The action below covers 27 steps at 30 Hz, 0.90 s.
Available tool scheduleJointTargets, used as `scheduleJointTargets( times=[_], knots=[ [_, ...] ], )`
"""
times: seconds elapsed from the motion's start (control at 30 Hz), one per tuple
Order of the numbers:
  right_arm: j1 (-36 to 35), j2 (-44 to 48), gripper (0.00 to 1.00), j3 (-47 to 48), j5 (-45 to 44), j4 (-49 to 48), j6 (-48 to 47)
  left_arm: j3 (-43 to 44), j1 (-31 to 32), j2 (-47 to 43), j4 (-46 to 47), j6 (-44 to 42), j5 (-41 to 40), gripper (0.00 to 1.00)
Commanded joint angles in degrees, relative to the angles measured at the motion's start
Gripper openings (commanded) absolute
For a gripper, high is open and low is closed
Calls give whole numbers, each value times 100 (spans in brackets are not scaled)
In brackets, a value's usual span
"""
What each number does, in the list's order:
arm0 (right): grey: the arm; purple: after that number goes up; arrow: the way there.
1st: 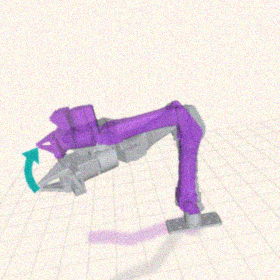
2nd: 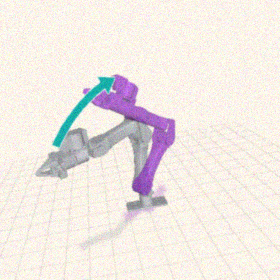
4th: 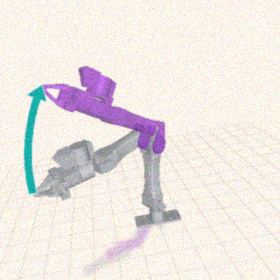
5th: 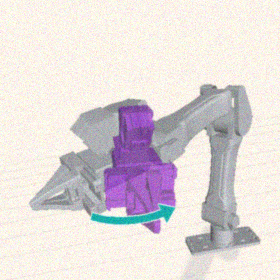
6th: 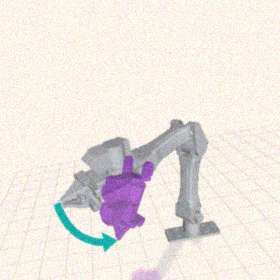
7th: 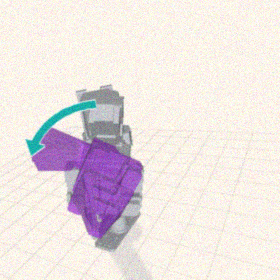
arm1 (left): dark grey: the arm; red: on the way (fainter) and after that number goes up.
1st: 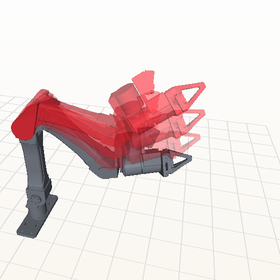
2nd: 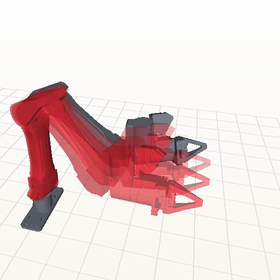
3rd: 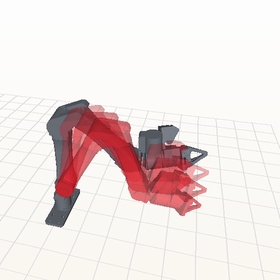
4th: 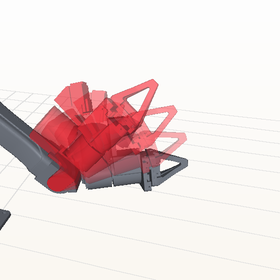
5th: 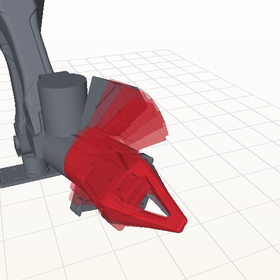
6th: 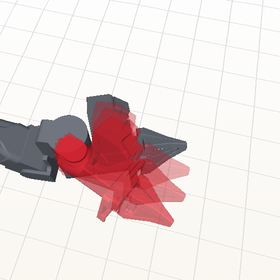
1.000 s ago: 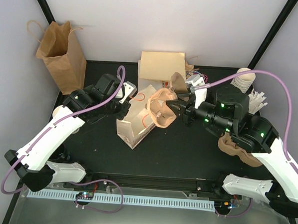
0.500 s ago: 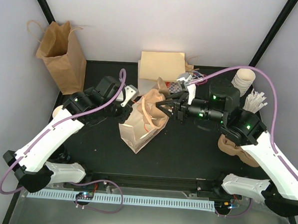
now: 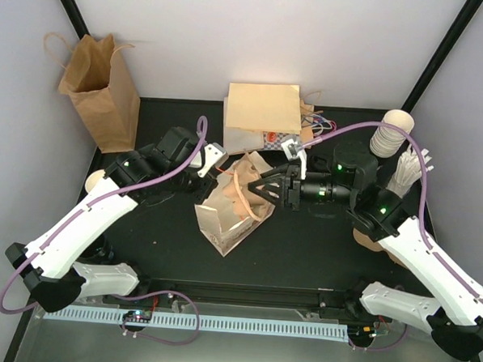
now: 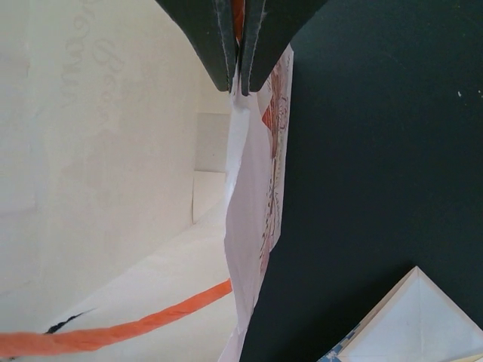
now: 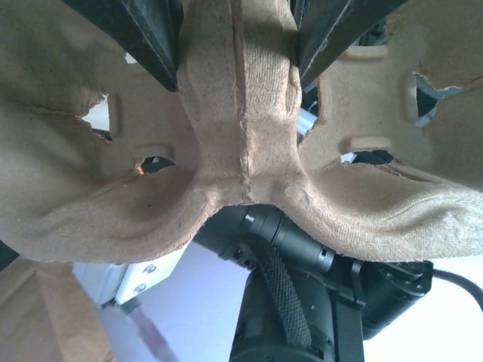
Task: Pack the takeout coffee
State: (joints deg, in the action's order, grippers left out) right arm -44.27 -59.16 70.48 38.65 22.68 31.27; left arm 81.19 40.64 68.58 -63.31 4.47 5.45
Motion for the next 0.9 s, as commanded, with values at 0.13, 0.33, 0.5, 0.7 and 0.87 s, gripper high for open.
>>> scheduleJointTargets(
  times=[0.13, 0.33, 0.5, 0.7, 0.87],
  knots=[
    [39, 333, 38, -574, 546, -882, 612, 59, 52, -117, 179, 54, 79, 2],
    [33, 486, 37, -868, 472, -728, 627, 73, 56, -146, 227, 62, 144, 2],
    [48, 618, 37, -956, 221, -437, 500, 55, 49, -179, 255, 88, 78, 2],
    [131, 583, 36, -945, -57, -103, 236, 71, 53, -220, 274, 35, 268, 2],
    [271, 281, 36, -758, 155, -186, 282, 52, 67, -272, 280, -27, 433, 2]
  ],
)
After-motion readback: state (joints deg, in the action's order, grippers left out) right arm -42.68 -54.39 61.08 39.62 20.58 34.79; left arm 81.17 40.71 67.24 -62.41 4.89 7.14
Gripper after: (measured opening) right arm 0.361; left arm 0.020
